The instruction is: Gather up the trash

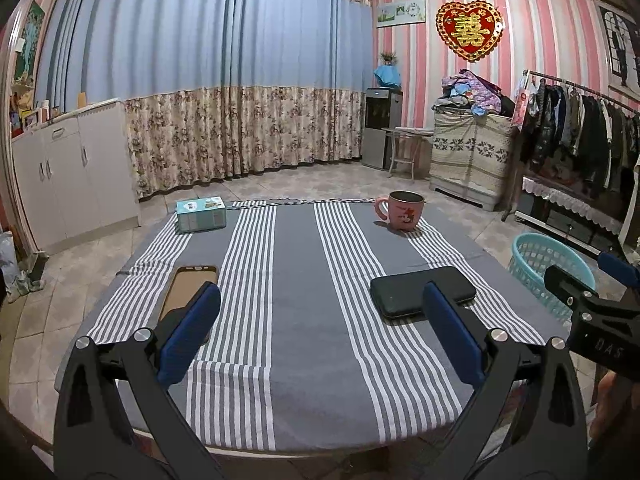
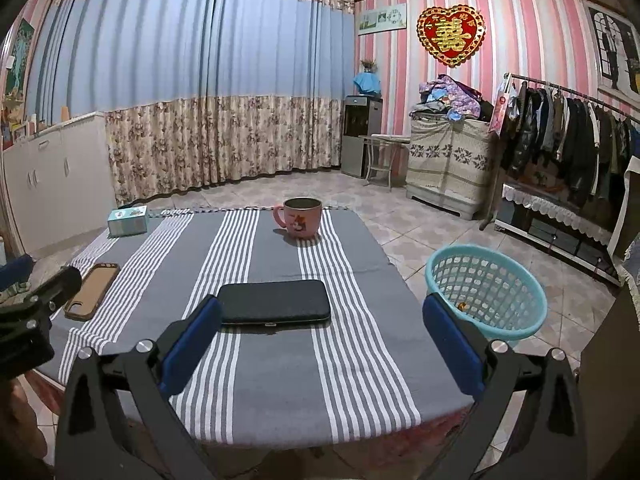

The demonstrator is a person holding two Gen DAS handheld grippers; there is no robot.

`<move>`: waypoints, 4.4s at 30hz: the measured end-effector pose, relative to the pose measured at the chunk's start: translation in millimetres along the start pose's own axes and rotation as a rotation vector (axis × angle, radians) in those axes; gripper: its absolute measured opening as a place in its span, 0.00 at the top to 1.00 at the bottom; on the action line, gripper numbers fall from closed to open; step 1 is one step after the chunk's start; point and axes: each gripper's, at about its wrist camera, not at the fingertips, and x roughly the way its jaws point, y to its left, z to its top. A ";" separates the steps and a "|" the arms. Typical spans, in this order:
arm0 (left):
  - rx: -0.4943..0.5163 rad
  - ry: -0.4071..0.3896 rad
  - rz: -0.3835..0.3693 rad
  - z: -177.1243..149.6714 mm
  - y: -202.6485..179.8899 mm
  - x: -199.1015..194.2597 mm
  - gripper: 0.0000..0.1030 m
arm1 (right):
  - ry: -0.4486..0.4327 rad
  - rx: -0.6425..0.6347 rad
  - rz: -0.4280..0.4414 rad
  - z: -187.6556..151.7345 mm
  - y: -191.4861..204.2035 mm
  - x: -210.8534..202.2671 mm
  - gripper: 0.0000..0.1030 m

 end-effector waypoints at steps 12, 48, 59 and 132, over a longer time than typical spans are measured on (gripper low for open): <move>0.006 -0.022 0.020 3.3 1.5 -3.5 0.05 | -0.009 -0.003 -0.007 1.4 0.7 -3.9 0.04; 0.007 -0.032 0.018 8.0 -2.4 -8.3 0.05 | -0.008 0.001 -0.015 0.0 -6.0 -2.8 0.04; 0.006 -0.033 0.019 7.5 -2.3 -8.1 0.05 | -0.006 0.002 -0.014 -1.9 -6.9 -0.9 0.04; 0.001 -0.041 0.019 6.2 -1.3 -8.5 0.05 | -0.003 -0.001 -0.013 -4.8 -7.8 1.4 0.04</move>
